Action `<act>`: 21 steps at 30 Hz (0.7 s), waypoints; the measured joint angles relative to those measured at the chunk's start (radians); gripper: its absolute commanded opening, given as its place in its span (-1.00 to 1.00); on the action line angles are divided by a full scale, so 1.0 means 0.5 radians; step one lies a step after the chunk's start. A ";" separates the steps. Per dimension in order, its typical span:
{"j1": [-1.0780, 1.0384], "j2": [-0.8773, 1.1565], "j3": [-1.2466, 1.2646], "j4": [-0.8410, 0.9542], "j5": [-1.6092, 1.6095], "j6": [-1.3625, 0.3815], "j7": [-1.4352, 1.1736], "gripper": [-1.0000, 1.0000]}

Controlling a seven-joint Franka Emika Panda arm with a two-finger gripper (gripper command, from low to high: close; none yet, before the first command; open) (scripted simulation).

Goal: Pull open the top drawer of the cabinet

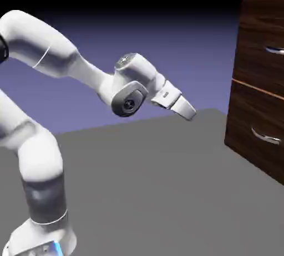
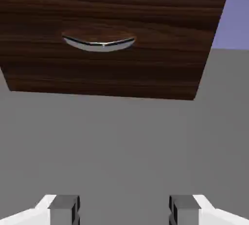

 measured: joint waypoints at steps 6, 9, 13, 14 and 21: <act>-0.435 -0.022 0.427 0.243 0.022 0.069 0.271 0.00; -0.652 -0.032 0.640 0.364 0.033 0.104 0.406 0.00; -0.942 -0.047 0.925 0.526 0.048 0.150 0.587 0.00; -1.015 -0.050 0.996 0.566 0.052 0.162 0.632 0.00; -1.522 -0.076 1.494 0.849 0.078 0.243 0.948 0.00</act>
